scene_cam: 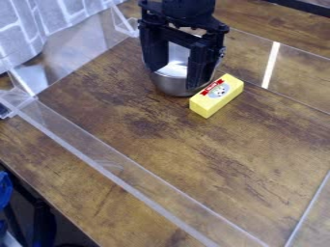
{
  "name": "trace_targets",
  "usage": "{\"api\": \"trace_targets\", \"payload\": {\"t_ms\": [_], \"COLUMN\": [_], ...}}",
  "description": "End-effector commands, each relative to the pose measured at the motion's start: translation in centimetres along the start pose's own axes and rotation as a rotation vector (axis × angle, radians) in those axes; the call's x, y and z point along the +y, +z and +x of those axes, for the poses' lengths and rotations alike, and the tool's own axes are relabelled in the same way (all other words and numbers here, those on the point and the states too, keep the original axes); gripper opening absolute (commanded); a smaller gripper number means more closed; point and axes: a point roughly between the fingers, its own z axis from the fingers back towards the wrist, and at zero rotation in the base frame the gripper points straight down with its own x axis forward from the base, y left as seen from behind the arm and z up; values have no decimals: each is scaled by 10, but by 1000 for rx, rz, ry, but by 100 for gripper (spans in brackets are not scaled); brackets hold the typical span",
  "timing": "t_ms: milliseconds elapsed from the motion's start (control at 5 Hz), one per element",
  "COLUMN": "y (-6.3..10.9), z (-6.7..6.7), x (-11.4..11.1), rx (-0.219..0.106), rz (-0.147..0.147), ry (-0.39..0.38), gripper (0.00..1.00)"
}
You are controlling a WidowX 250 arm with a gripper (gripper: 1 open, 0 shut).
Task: Move the yellow butter to the right side of the table
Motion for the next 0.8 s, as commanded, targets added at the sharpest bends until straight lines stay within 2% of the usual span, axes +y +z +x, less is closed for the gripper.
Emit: {"api": "trace_targets", "payload": {"t_ms": [0,600], "y": [-9,-39], "z": [12,66], "x": [-3,-31], "rx": [-2,-88], "rz": [0,1], "ry": [-5,-67], "gripper": [100,100]}}
